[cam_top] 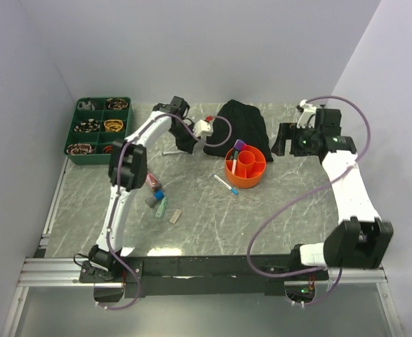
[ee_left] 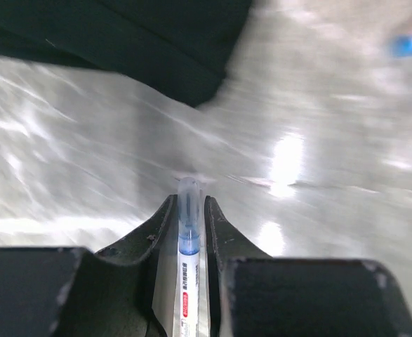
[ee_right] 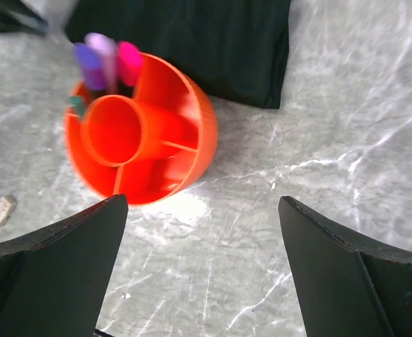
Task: Sort the stationery into containers
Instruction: Pick up the pen from the center of the board, then place the pen in the storage box.
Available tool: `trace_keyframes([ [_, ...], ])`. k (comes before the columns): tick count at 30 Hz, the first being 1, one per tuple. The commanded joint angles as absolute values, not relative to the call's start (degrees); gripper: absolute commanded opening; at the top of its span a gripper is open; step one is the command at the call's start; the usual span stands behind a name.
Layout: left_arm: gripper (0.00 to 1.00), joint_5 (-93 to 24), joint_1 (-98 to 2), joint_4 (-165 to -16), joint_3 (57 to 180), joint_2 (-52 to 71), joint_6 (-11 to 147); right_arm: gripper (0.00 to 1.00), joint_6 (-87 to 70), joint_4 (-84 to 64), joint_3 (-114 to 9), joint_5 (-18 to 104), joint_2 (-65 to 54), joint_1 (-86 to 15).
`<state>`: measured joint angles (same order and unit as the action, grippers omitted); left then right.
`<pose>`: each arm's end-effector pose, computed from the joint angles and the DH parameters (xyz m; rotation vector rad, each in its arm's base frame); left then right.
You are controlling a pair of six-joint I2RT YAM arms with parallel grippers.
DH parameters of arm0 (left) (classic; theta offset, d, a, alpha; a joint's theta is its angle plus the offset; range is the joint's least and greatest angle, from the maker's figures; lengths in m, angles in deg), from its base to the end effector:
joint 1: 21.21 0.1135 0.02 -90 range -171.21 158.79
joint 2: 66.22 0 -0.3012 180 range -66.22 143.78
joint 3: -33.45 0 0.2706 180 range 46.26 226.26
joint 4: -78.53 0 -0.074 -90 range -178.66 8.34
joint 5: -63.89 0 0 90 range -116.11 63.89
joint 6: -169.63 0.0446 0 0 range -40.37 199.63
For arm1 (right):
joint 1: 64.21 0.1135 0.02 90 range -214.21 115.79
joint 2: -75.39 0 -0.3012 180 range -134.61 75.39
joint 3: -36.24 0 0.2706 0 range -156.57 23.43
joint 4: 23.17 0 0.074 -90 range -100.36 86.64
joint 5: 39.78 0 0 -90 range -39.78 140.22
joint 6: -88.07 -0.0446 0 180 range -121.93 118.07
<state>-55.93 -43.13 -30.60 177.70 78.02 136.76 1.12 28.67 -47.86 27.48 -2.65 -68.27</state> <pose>0.5223 -0.2341 0.1831 1.7593 1.9474 -0.5317 0.3074 -0.0045 0.3542 -0.1691 2.3213 0.4071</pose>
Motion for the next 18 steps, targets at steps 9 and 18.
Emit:
trace_keyframes([
  [9,0.01,-91.34,-44.58,-128.82,114.32,27.04,68.79,0.96,0.71,27.17,-39.33,31.41,12.19,-68.70],
  [18,0.01,-82.63,-53.99,-146.57,112.79,33.08,55.82,0.96,2.91,28.23,-38.19,34.84,16.05,-68.78],
])
